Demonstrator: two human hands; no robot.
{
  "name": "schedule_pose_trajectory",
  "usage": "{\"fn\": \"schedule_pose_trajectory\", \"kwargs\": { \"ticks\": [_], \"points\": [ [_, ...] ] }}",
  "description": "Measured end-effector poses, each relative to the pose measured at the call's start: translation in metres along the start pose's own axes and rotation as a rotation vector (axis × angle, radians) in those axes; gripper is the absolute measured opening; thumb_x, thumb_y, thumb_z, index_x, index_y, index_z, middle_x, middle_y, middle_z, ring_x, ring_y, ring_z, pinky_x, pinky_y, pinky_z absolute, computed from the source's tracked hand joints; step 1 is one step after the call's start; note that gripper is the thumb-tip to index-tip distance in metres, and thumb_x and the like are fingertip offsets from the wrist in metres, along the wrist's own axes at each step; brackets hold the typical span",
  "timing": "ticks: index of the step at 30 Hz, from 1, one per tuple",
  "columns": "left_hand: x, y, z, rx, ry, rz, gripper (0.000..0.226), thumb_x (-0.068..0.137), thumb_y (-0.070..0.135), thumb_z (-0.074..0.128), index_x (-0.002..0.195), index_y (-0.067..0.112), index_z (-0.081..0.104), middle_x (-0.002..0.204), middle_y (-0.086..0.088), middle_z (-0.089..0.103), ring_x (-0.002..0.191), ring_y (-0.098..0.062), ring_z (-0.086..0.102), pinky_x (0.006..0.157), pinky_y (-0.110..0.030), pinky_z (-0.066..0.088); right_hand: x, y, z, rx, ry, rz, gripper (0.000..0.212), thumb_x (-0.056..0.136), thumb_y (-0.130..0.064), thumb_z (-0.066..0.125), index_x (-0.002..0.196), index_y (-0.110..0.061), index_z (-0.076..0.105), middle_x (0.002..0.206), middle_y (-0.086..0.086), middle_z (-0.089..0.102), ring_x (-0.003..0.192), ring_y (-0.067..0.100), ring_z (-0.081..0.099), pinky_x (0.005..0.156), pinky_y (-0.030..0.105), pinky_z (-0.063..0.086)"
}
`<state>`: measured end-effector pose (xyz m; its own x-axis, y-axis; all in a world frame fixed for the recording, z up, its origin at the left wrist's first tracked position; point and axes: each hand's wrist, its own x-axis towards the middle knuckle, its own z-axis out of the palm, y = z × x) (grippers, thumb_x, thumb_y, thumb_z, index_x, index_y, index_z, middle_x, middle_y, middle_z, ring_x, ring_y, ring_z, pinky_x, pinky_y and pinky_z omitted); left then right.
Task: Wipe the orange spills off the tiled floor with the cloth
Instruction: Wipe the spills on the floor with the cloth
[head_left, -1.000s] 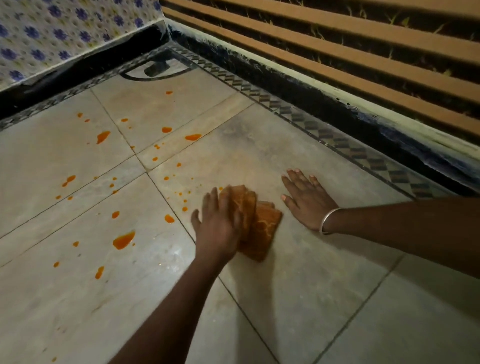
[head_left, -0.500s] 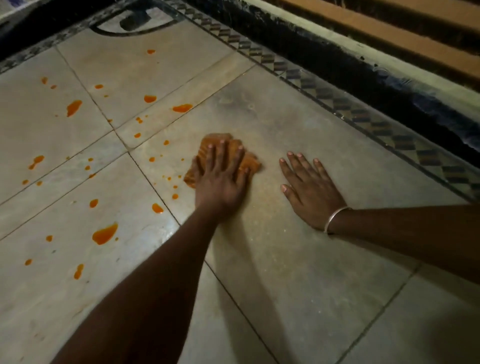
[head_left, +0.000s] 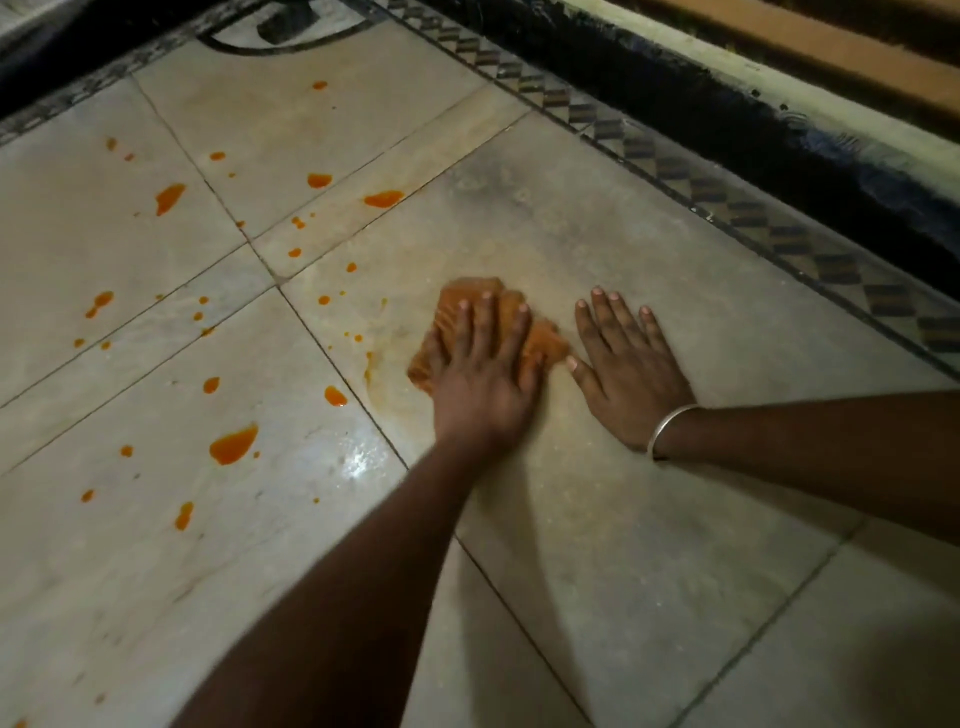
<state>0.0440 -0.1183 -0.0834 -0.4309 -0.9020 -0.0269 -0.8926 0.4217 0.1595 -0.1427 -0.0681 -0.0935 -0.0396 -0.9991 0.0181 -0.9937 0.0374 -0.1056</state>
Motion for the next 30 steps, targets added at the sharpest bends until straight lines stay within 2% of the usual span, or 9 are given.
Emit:
{"fn": "schedule_pose_trajectory", "kwargs": {
  "ticks": [5,7,9,13,16,18,24,28,30],
  "points": [
    [-0.003,-0.053,-0.003,-0.003,0.049,-0.151,0.063,0.107,0.062,0.016,0.165,0.038,0.012,0.175,-0.005,-0.001,0.161,-0.028,-0.005,0.126,-0.060,-0.003,-0.001,0.002,-0.002,0.005,-0.020,-0.022,0.071,0.100,-0.050,0.016,0.158,-0.011,0.014,0.166,0.013,0.012,0.154,0.027,0.008,0.124,0.049,0.008],
    [-0.036,-0.047,0.001,0.008,0.083,-0.261,0.065,0.106,0.060,0.017,0.165,0.034,0.017,0.175,-0.008,0.002,0.161,-0.030,-0.002,0.125,-0.062,0.002,-0.001,0.003,-0.001,0.012,-0.011,-0.012,0.071,0.099,-0.050,0.016,0.158,-0.010,0.017,0.166,0.013,0.013,0.154,0.027,0.010,0.124,0.050,0.009],
    [-0.068,-0.021,0.008,0.008,0.075,-0.287,0.068,0.105,0.060,0.017,0.166,0.029,0.016,0.174,-0.010,0.001,0.161,-0.033,-0.003,0.125,-0.064,0.002,0.000,0.002,0.000,0.013,0.004,0.005,0.071,0.099,-0.049,0.017,0.157,-0.009,0.020,0.165,0.014,0.016,0.153,0.027,0.013,0.123,0.050,0.011],
    [-0.079,0.026,0.016,-0.007,0.035,-0.132,0.068,0.106,0.059,0.019,0.166,0.028,0.012,0.174,-0.011,-0.003,0.160,-0.032,-0.010,0.126,-0.061,-0.002,-0.002,0.001,0.001,-0.001,0.012,-0.007,0.071,0.098,-0.047,0.017,0.157,-0.007,0.021,0.165,0.016,0.017,0.153,0.029,0.014,0.123,0.051,0.012],
    [-0.031,0.012,0.005,0.003,0.012,0.067,0.065,0.106,0.060,0.016,0.165,0.035,0.010,0.174,-0.006,-0.005,0.160,-0.028,-0.012,0.127,-0.057,-0.004,0.000,0.003,0.001,-0.011,0.019,-0.020,0.071,0.098,-0.046,0.018,0.156,-0.006,0.022,0.164,0.017,0.018,0.153,0.030,0.015,0.123,0.052,0.013],
    [0.006,-0.012,-0.003,0.018,-0.008,0.104,0.064,0.106,0.061,0.015,0.165,0.037,0.010,0.174,-0.005,-0.005,0.160,-0.027,-0.010,0.127,-0.057,-0.003,0.001,0.003,0.002,-0.011,0.019,-0.024,0.071,0.098,-0.047,0.018,0.156,-0.007,0.023,0.164,0.017,0.019,0.152,0.030,0.016,0.123,0.051,0.013],
    [0.043,-0.074,-0.016,0.026,-0.018,-0.185,0.069,0.102,0.071,0.011,0.164,0.043,0.002,0.172,-0.020,-0.013,0.158,-0.039,-0.017,0.125,-0.061,-0.011,0.000,0.003,0.000,0.019,0.007,-0.022,0.071,0.099,-0.049,0.017,0.157,-0.008,0.022,0.164,0.015,0.018,0.153,0.028,0.015,0.123,0.050,0.012],
    [0.021,-0.072,-0.019,-0.012,0.009,-0.397,0.070,0.103,0.068,0.014,0.165,0.037,0.006,0.168,-0.033,-0.009,0.156,-0.049,-0.011,0.125,-0.061,-0.007,0.000,0.005,-0.001,0.017,-0.023,-0.016,0.072,0.098,-0.051,0.015,0.157,-0.009,0.021,0.165,0.014,0.016,0.153,0.027,0.013,0.124,0.049,0.011],
    [0.003,-0.063,-0.014,-0.015,0.015,-0.443,0.071,0.104,0.065,0.013,0.166,0.031,0.006,0.167,-0.035,-0.007,0.156,-0.051,-0.008,0.125,-0.061,-0.006,0.000,0.006,0.000,0.016,-0.043,-0.018,0.073,0.098,-0.051,0.014,0.157,-0.009,0.021,0.165,0.014,0.016,0.153,0.028,0.013,0.124,0.049,0.011]
  ]
}}
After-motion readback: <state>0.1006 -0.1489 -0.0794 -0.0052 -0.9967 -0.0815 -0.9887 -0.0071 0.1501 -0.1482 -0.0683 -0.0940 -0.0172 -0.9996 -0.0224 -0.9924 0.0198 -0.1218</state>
